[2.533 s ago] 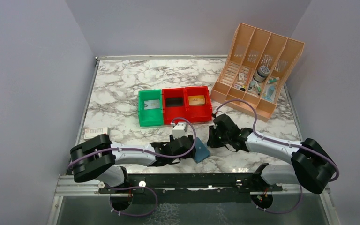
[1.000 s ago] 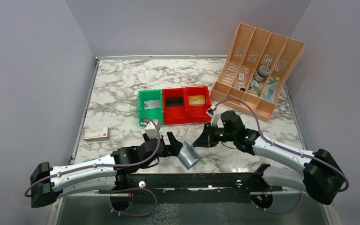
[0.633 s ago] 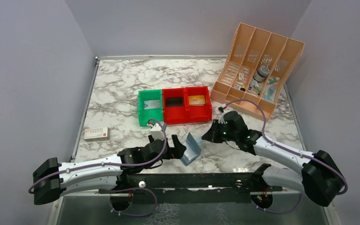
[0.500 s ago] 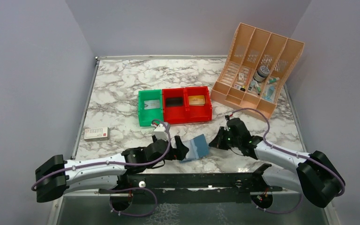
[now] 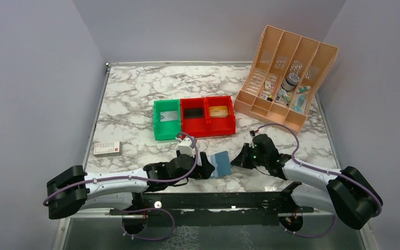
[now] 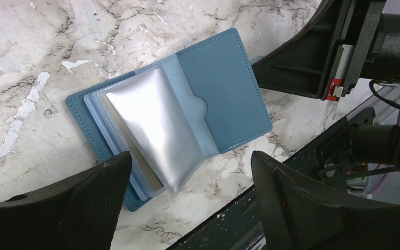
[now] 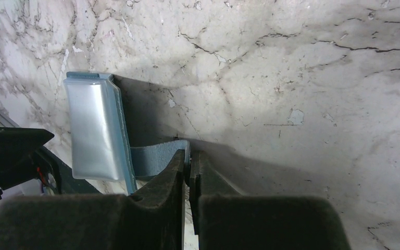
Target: Take the credit cards out of the card holder
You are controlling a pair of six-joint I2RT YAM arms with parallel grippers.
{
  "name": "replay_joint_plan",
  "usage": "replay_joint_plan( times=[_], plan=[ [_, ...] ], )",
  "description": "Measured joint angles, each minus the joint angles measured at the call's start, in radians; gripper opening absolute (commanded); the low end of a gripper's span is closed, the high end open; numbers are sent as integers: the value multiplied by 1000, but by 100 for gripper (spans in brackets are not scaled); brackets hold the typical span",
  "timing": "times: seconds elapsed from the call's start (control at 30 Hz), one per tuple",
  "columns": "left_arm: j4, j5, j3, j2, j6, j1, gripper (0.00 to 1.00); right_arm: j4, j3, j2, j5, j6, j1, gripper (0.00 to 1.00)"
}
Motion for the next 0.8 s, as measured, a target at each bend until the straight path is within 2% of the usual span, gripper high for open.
replay_joint_plan(
  times=[0.43,0.8],
  plan=[
    [21,-1,-2,3,-51,0,85,43,-3,28,-22,-8,0,4],
    [64,0,-8,84,-95,0,78,54,-3,34,-34,-8,0,4]
  ],
)
